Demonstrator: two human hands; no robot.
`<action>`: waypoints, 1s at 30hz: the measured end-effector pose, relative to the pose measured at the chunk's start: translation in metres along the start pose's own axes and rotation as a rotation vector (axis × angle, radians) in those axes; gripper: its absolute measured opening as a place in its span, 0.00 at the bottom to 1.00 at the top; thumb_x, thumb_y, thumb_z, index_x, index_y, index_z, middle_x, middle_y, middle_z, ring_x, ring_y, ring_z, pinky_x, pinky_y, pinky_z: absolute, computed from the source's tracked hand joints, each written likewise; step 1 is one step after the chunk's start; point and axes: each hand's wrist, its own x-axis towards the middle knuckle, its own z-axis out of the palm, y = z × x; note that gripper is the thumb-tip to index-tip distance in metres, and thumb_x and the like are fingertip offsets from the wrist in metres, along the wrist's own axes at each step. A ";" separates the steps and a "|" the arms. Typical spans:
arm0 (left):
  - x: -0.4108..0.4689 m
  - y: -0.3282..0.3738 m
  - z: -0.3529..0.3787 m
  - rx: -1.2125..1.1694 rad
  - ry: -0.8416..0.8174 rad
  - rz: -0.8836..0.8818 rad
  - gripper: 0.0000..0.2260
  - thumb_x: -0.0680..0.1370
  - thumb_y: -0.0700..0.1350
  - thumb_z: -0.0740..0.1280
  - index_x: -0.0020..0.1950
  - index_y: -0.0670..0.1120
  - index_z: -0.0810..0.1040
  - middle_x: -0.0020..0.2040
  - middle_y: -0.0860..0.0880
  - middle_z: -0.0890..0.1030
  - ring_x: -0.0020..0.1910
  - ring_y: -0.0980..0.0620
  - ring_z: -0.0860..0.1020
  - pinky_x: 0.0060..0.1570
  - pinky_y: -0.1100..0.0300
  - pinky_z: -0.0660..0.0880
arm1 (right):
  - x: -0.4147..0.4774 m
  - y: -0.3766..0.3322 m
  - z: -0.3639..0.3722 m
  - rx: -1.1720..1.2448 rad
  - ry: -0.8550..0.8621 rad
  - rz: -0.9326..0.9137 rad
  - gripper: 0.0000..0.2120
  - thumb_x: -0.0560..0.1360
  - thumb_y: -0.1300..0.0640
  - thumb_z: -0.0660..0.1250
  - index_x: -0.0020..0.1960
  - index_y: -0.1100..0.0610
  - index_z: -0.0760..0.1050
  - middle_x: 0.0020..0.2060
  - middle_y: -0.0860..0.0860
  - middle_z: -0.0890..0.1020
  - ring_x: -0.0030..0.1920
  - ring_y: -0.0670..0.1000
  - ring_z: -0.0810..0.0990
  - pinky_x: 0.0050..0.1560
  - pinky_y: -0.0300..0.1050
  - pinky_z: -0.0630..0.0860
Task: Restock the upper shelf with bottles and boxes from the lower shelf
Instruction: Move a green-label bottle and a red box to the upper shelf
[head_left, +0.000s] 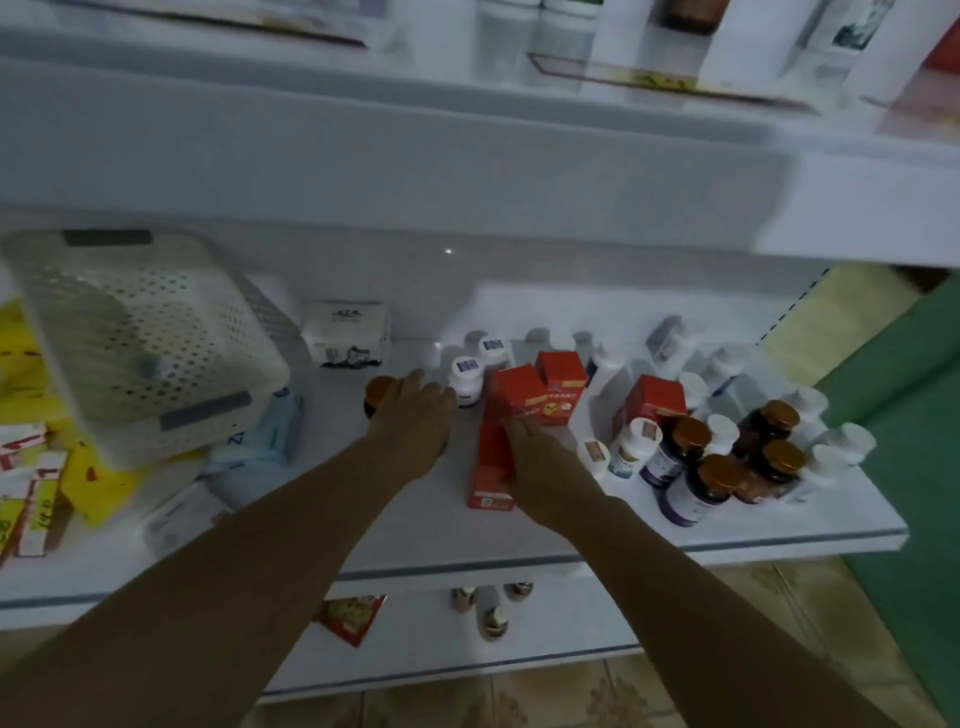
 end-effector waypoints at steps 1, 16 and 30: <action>0.001 0.003 0.003 0.001 0.029 -0.006 0.22 0.75 0.38 0.64 0.69 0.41 0.65 0.68 0.43 0.67 0.71 0.42 0.60 0.67 0.53 0.61 | 0.001 0.001 0.000 0.010 0.003 -0.004 0.26 0.76 0.60 0.64 0.72 0.57 0.60 0.66 0.55 0.70 0.63 0.56 0.74 0.63 0.50 0.73; -0.069 0.012 -0.039 -0.877 0.115 -0.154 0.13 0.65 0.45 0.78 0.44 0.42 0.81 0.40 0.49 0.75 0.48 0.51 0.72 0.39 0.69 0.64 | -0.083 0.010 -0.077 1.027 0.027 0.169 0.23 0.66 0.63 0.76 0.59 0.57 0.76 0.52 0.51 0.83 0.54 0.51 0.81 0.57 0.44 0.78; -0.208 0.059 -0.180 -1.955 0.146 0.003 0.12 0.71 0.51 0.69 0.47 0.44 0.79 0.44 0.46 0.84 0.41 0.47 0.83 0.40 0.55 0.79 | -0.219 -0.034 -0.162 1.743 -0.049 -0.101 0.23 0.73 0.43 0.59 0.56 0.57 0.82 0.57 0.60 0.82 0.56 0.59 0.82 0.58 0.59 0.76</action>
